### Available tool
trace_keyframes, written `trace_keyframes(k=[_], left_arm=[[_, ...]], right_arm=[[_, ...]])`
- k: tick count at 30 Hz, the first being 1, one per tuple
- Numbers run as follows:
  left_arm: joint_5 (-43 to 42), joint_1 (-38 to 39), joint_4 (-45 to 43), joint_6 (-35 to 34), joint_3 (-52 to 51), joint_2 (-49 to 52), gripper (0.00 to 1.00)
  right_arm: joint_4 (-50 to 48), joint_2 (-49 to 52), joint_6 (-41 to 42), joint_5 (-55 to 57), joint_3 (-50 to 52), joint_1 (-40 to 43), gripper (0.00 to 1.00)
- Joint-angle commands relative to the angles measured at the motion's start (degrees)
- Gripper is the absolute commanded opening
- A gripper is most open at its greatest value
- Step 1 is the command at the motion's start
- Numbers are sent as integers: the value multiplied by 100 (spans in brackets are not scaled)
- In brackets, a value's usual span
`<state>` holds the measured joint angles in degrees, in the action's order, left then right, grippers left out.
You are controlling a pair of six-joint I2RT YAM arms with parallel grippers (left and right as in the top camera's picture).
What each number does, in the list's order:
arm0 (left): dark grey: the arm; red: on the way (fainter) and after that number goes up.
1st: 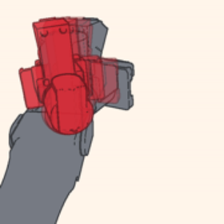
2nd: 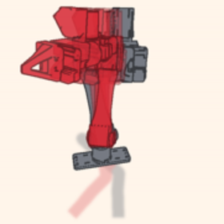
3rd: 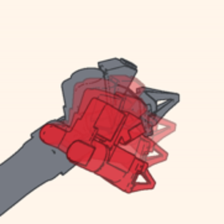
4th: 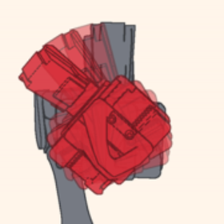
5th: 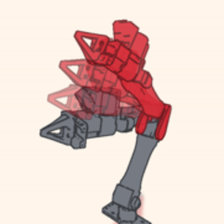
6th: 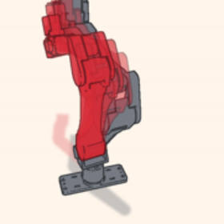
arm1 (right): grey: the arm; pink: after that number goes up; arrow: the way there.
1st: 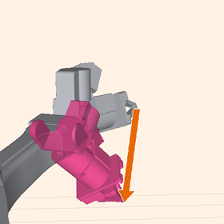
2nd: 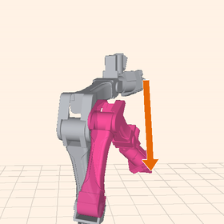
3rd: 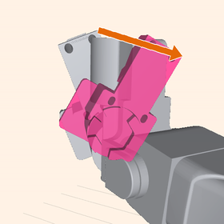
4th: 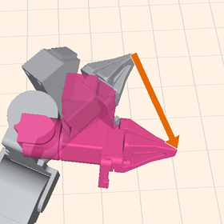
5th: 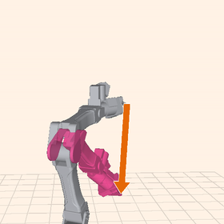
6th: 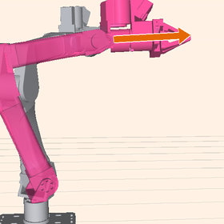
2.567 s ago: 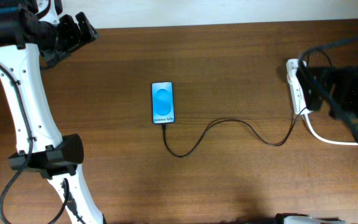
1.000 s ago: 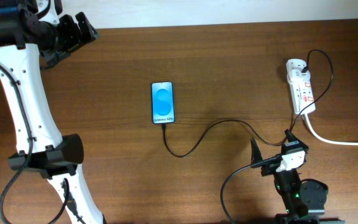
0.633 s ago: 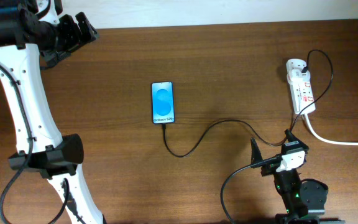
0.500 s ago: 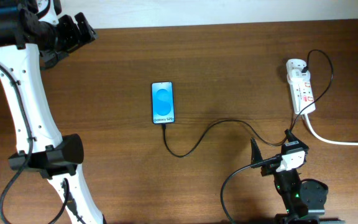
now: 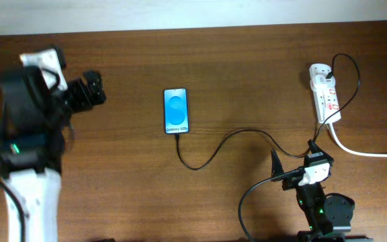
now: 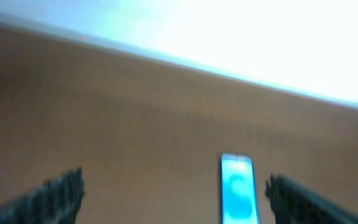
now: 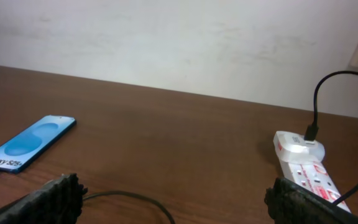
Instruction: Plug charger to phone and switch on socket
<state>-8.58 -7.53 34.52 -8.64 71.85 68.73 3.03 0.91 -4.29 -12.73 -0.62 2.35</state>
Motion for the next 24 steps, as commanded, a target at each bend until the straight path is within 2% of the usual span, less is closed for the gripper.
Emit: trace_keyframes(k=[1, 5, 7, 11, 17, 20, 24], left_arm=[[-210, 50, -1652, 826, -2129, -1495, 99], [-197, 496, -3042, 2306, -4374, -3377, 99], [-136, 557, -3571, 2339, -5294, -4225, 99], [-50, 579, -3729, 2354, -6231, -5125, 99], [245, 673, -3727, 2352, -7117, -6339, 99], [240, 675, -3034, 2347, -7136, -6848, 99], [243, 699, -3040, 2350, -7132, -6843, 99]], right_arm=[[28, -46, 22, -31, 31, -46, 98], [28, -46, 22, -31, 31, -46, 98], [28, -46, 22, -31, 31, -46, 98], [28, -46, 22, -31, 31, -46, 98], [28, -46, 22, -31, 31, -46, 98], [28, -46, 22, -31, 31, -46, 98], [28, -46, 22, -31, 31, -46, 98]])
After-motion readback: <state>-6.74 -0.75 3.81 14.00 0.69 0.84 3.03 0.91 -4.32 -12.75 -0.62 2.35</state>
